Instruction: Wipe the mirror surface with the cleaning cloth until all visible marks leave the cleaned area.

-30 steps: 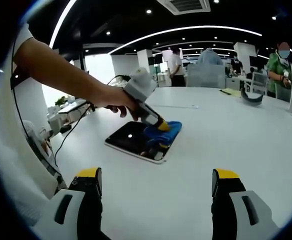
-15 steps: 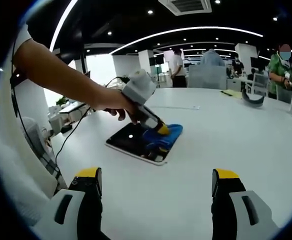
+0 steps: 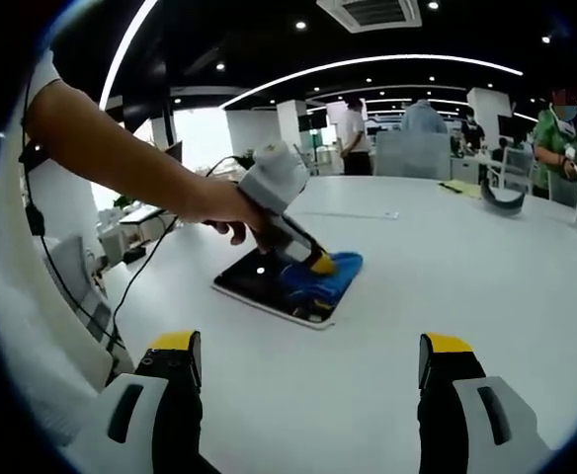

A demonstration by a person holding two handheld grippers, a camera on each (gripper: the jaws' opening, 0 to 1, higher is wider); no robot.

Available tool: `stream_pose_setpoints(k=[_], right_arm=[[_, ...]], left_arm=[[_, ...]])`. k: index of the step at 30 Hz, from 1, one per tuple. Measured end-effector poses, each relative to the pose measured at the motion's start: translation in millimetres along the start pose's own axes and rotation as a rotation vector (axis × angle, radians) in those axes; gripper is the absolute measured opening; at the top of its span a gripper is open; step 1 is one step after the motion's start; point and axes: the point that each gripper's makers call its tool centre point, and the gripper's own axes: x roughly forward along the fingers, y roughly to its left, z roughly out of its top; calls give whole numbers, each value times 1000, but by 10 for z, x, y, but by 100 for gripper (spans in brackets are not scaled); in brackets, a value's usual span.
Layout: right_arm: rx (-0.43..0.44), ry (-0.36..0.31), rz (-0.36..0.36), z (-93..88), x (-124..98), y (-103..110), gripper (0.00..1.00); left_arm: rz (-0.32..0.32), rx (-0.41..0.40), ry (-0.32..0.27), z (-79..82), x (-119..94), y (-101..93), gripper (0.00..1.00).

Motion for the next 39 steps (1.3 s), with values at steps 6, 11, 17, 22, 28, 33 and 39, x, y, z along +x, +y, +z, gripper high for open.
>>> stream_pose_setpoints(k=[6,11,17,22,28,33,39], right_arm=[[7,-8,-2,-5,-27,12,91],[10,-11,0,-10,-54,42,91],[10,-16,2,-4,-79,77,91],[5,-21,8,15,-93,129,91],[-1,-23,8,19,-121,171,91],[-4,-22,7,25,-132,176,91],[-13,-21,8,56,-130,182,91]], left_arm=[[8,-9,-1,-21,-15,-38,11],[4,-11,-5,-56,-37,-81,11],[4,-15,-11,-96,-66,-133,11],[0,-16,-15,-140,-102,-176,11],[-3,-3,-17,-148,-110,-174,10],[-3,11,-13,-159,-116,-168,9],[-3,15,-1,-175,-133,-167,9]])
